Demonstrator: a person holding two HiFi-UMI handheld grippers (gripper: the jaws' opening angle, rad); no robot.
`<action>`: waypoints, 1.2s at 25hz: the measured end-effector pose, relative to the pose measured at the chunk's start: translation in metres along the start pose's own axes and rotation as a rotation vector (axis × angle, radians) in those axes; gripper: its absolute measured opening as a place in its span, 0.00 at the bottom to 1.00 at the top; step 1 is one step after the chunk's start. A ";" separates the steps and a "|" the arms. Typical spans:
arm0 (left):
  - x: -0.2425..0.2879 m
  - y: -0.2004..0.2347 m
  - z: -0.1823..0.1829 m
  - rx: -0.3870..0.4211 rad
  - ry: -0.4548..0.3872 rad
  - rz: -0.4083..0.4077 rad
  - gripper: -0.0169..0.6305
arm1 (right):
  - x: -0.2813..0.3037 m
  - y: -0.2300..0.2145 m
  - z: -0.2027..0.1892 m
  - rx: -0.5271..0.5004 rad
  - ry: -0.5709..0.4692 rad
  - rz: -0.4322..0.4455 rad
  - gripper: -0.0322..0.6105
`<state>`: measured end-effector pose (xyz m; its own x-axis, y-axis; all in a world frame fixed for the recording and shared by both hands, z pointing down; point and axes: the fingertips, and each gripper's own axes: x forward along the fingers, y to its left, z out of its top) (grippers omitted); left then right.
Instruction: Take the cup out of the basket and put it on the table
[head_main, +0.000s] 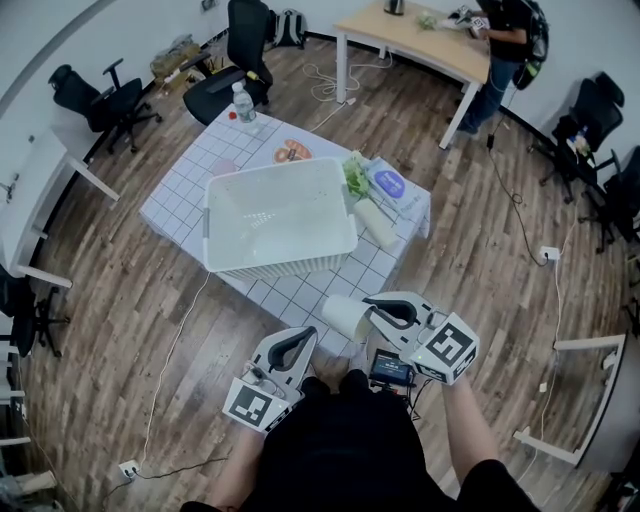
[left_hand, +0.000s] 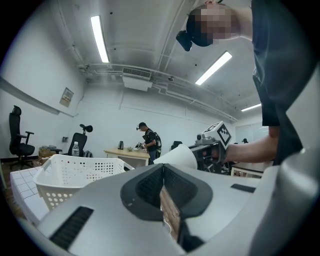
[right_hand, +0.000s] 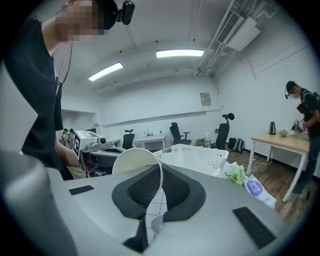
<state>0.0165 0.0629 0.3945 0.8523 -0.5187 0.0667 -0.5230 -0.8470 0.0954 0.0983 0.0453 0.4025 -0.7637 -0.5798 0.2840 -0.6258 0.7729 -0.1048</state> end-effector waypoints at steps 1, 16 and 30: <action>0.000 0.000 0.000 -0.001 0.001 0.002 0.04 | -0.003 0.000 0.002 0.001 -0.024 -0.007 0.09; -0.006 0.003 -0.004 -0.013 0.000 0.010 0.04 | -0.018 0.014 -0.007 0.053 -0.142 -0.080 0.09; -0.005 0.000 -0.007 -0.010 0.010 0.002 0.04 | -0.018 0.011 -0.007 0.067 -0.146 -0.097 0.09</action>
<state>0.0124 0.0662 0.4013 0.8511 -0.5193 0.0768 -0.5248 -0.8446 0.1056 0.1061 0.0662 0.4030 -0.7112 -0.6857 0.1548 -0.7029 0.6956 -0.1481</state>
